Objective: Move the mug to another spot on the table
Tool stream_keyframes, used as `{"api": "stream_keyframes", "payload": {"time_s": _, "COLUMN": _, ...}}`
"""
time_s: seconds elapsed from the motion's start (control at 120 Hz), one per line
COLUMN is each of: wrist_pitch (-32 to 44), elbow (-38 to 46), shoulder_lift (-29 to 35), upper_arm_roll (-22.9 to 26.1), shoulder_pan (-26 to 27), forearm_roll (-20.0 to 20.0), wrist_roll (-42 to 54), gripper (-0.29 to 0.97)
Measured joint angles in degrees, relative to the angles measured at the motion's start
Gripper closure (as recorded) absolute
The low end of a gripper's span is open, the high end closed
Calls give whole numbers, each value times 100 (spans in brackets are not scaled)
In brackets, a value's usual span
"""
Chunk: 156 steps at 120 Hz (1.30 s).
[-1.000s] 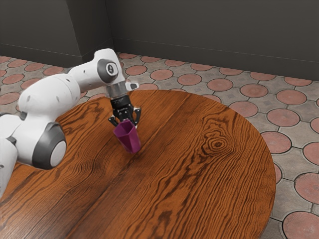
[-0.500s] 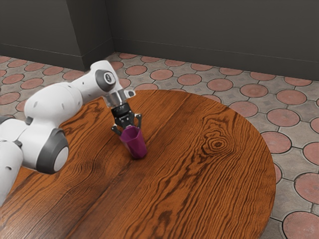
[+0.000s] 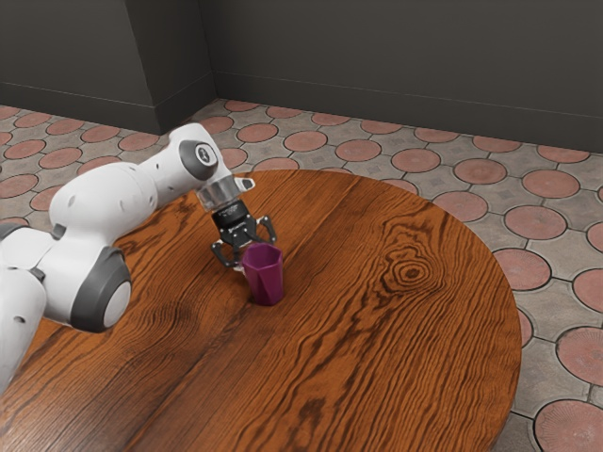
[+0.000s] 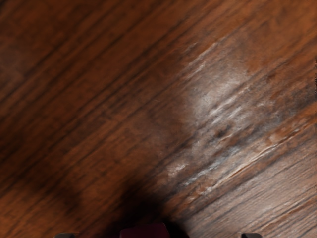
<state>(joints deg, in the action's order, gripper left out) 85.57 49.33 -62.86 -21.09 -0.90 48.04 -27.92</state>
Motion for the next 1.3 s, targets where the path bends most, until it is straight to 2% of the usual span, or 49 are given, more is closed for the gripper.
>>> {"api": "stream_keyframes", "payload": {"time_s": 0.2, "wrist_pitch": 30, "elbow": 4, "shoulder_lift": 68, "upper_arm_roll": 8, "shoulder_pan": 6, "forearm_roll": 14, "wrist_roll": -102, "gripper": 10}}
{"api": "stream_keyframes", "payload": {"time_s": 0.417, "wrist_pitch": 29, "elbow": 152, "shoulder_lift": 490, "upper_arm_roll": -6, "shoulder_pan": -24, "forearm_roll": -39, "wrist_roll": -176, "gripper": 4}}
{"api": "stream_keyframes", "payload": {"time_s": 0.483, "wrist_pitch": 22, "elbow": 362, "shoulder_lift": 796, "upper_arm_roll": 7, "shoulder_pan": 9, "forearm_roll": -199, "wrist_roll": -177, "gripper": 3}}
{"api": "stream_keyframes", "payload": {"time_s": 0.667, "wrist_pitch": 7, "elbow": 1161, "shoulder_lift": 1906, "upper_arm_roll": 60, "shoulder_pan": 611, "forearm_roll": -1332, "wrist_roll": 75, "gripper": 1}}
{"api": "stream_keyframes", "payload": {"time_s": 0.792, "wrist_pitch": 189, "elbow": 2312, "shoulder_lift": 3020, "upper_arm_roll": 686, "shoulder_pan": 760, "forearm_roll": -2760, "wrist_roll": 582, "gripper": 1}}
{"api": "stream_keyframes", "payload": {"time_s": 0.9, "wrist_pitch": 347, "elbow": 3101, "shoulder_lift": 3926, "upper_arm_roll": 1048, "shoulder_pan": 781, "forearm_roll": -3605, "wrist_roll": 1105, "gripper": 0}}
{"api": "stream_keyframes", "payload": {"time_s": 1.1, "wrist_pitch": 532, "elbow": 3699, "shoulder_lift": 5012, "upper_arm_roll": 1342, "shoulder_pan": 952, "forearm_roll": -4370, "wrist_roll": 2620, "gripper": 0}}
{"api": "stream_keyframes", "payload": {"time_s": 1.3, "wrist_pitch": 740, "elbow": 3972, "shoulder_lift": 5698, "upper_arm_roll": 1483, "shoulder_pan": 1071, "forearm_roll": -4750, "wrist_roll": 3954, "gripper": 0}}
